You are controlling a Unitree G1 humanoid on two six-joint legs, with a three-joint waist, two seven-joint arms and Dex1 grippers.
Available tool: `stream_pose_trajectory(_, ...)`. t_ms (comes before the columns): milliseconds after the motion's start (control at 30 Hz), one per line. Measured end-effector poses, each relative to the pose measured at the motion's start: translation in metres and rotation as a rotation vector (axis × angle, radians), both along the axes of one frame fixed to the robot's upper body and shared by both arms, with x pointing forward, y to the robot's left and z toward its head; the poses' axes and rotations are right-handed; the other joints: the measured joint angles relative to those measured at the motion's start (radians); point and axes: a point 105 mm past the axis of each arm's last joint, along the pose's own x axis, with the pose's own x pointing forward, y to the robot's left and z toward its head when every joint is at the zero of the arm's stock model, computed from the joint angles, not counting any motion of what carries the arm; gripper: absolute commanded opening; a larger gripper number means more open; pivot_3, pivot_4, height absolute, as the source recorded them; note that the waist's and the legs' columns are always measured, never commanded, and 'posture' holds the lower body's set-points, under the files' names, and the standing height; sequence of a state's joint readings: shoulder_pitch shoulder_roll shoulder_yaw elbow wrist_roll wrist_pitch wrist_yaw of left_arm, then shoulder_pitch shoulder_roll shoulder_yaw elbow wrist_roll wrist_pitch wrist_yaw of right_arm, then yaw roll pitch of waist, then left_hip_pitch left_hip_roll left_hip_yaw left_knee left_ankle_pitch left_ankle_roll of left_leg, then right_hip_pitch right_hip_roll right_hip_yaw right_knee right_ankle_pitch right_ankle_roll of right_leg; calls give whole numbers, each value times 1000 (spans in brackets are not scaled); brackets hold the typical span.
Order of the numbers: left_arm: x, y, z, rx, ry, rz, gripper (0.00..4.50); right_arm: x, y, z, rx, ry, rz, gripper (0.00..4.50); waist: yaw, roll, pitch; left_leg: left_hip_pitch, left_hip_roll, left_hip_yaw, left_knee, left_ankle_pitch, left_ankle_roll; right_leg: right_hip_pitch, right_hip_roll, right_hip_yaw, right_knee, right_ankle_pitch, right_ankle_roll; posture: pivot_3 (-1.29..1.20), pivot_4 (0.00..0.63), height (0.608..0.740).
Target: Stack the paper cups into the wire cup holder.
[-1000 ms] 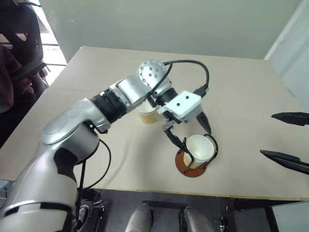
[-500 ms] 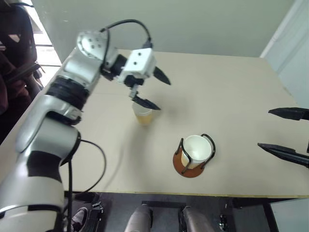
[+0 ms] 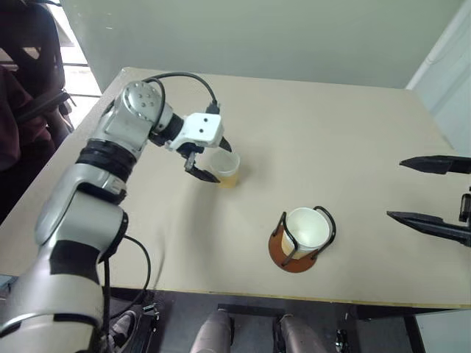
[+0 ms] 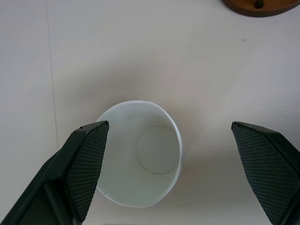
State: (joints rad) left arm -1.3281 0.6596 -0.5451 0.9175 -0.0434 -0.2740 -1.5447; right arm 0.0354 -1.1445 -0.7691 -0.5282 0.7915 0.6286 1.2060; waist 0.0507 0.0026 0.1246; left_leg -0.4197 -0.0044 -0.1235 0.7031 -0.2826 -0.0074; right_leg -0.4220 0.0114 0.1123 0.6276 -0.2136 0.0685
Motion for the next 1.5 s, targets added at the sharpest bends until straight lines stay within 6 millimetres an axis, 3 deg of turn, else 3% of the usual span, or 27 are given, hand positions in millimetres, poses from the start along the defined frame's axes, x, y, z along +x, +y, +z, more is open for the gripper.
stream_pose_trajectory(333,7,7,-30,34,51,57,4488,-5,-1,0,-18,1,-21,4500,0,0,0,0,0,0,1,0,1,0,0,0,0,0,0,0,150,740)
stream_pose_trajectory(467,12,3,-37,24,30,75,3640,-6,-2,1,-20,1,-29,4500,0,0,0,0,0,0,1,0,1,0,0,0,0,0,0,0,150,740)
stream_pose_trajectory(800,15,0,-36,-20,30,88,56,-8,-2,1,-26,2,-37,4500,0,0,0,0,0,1,1,0,0,0,0,0,0,0,1,0,150,740)
stream_pose_trajectory(1033,6,-1,-30,-42,80,34,21,-7,-2,5,-22,-16,-34,4500,0,0,0,0,0,1,1,0,1,0,0,0,1,0,1,0,150,740)
stream_pose_trajectory(1133,3,-10,-14,-105,53,-10,21,-7,-1,6,-20,-23,-27,4500,0,0,0,0,0,1,1,0,0,0,0,0,0,0,1,0,150,740)
stream_pose_trajectory(1233,-9,-28,15,-165,-9,-119,21,-8,-1,7,-19,-23,-22,4500,0,0,0,0,0,2,1,0,0,0,0,0,1,0,2,0,150,740)
stream_pose_trajectory(1300,-31,-50,43,-245,-30,-251,21,-8,0,6,-17,-20,-21,4500,1,-1,0,-1,0,2,2,0,0,0,1,0,0,0,2,0,150,740)
stream_pose_trajectory(1367,-67,-83,84,-341,-46,-459,21,-8,0,6,-19,-17,-22,4500,5,-1,1,-3,-1,1,3,0,1,-1,0,0,0,0,3,0,150,740)
stream_pose_trajectory(1433,-99,-104,118,-391,-84,-630,21,-9,2,4,-28,-14,-17,4500,6,-1,0,-2,-1,3,4,-2,3,0,-1,1,-1,-1,3,0,150,740)
stream_pose_trajectory(1500,-116,-112,129,-411,-83,-727,21,-10,2,4,-27,-12,-20,4500,0,2,-1,4,-1,6,4,-4,6,4,-2,3,-1,-1,4,0,150,740)
